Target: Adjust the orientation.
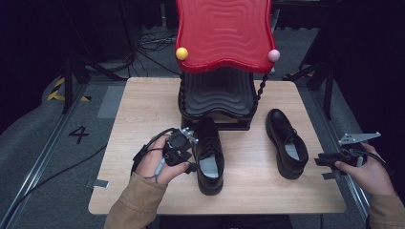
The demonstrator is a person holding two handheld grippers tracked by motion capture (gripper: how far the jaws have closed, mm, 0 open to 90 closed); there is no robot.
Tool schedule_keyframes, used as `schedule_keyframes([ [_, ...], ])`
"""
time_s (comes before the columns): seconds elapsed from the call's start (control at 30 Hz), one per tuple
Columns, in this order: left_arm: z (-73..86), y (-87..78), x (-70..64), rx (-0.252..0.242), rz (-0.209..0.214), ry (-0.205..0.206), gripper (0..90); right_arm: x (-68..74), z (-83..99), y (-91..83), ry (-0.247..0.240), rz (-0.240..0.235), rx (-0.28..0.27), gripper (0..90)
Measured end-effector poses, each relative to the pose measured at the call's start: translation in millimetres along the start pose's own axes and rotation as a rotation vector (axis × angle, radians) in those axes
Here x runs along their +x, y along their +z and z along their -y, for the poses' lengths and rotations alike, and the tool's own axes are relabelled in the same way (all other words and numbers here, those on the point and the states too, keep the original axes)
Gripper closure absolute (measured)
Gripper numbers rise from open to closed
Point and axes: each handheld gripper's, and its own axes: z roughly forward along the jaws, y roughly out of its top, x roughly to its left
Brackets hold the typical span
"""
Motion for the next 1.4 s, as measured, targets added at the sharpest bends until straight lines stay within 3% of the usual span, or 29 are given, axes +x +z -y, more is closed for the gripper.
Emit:
schedule_keyframes([
  [0.2, 17.1, -5.2, 16.1, -0.004, -0.045, -0.071, 47.5, 5.9, -13.2, -3.8, -0.034, 0.002, -0.034, 66.2],
  [0.37, 34.4, -8.5, 24.8, -0.010, -0.069, -0.130, 47.2, 18.7, -31.0, 0.5, -0.072, -0.065, -0.060, 66.4],
  [0.47, 42.2, -11.7, 26.1, -0.018, -0.075, -0.149, 47.2, 29.1, -42.6, 7.0, -0.109, -0.085, -0.048, 66.5],
  [0.63, 51.1, -15.2, 26.7, -0.025, -0.082, -0.171, 46.9, 40.0, -55.0, 16.3, -0.129, -0.111, -0.029, 66.2],
  [0.73, 58.4, -17.9, 27.4, -0.032, -0.088, -0.190, 46.6, 51.9, -64.7, 29.3, -0.143, -0.136, 0.010, 65.5],
  [0.9, 63.6, -19.9, 27.2, -0.034, -0.092, -0.203, 46.4, 56.5, -68.7, 45.4, -0.117, -0.127, 0.084, 65.6],
  [0.97, 65.7, -21.2, 27.6, -0.037, -0.094, -0.207, 46.3, 59.3, -69.4, 59.6, -0.103, -0.110, 0.148, 67.9],
  [1.1, 67.2, -21.9, 28.1, -0.041, -0.097, -0.210, 46.0, 64.5, -69.8, 70.7, -0.074, -0.075, 0.205, 71.4],
  [1.3, 66.2, -21.6, 29.1, -0.045, -0.099, -0.211, 45.6, 65.5, -69.7, 71.1, 0.062, -0.049, 0.219, 81.3],
  [1.4, 65.0, -21.1, 29.6, -0.051, -0.100, -0.208, 45.5, 65.8, -68.9, 70.6, 0.098, -0.045, 0.208, 82.6],
])
